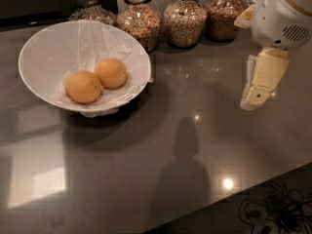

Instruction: Pick orange from white bowl

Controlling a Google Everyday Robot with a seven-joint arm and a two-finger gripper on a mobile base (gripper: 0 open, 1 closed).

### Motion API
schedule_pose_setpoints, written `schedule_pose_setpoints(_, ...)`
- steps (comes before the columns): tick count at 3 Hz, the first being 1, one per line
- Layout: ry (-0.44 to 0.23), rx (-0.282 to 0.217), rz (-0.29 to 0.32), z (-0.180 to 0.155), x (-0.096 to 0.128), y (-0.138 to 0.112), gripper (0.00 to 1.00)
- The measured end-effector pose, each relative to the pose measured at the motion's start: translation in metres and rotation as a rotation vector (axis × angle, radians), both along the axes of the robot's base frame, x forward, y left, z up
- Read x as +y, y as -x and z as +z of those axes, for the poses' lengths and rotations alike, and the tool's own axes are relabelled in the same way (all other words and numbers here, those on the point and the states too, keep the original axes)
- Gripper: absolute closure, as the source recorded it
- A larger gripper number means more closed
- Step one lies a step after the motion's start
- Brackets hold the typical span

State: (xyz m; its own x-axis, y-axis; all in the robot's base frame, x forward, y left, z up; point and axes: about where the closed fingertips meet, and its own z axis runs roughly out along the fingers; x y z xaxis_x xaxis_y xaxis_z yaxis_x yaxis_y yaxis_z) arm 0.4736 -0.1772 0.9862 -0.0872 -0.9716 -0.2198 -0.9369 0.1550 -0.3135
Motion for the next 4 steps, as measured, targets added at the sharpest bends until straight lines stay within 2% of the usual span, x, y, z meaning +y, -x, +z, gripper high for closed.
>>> schedule_pose_setpoints(2, -0.065, -0.109, 0.171, 0.019, 0.074, -0.046, 0.00)
schedule_pose_setpoints(4, -0.087, -0.126, 0.181, 0.017, 0.081, -0.053, 0.00)
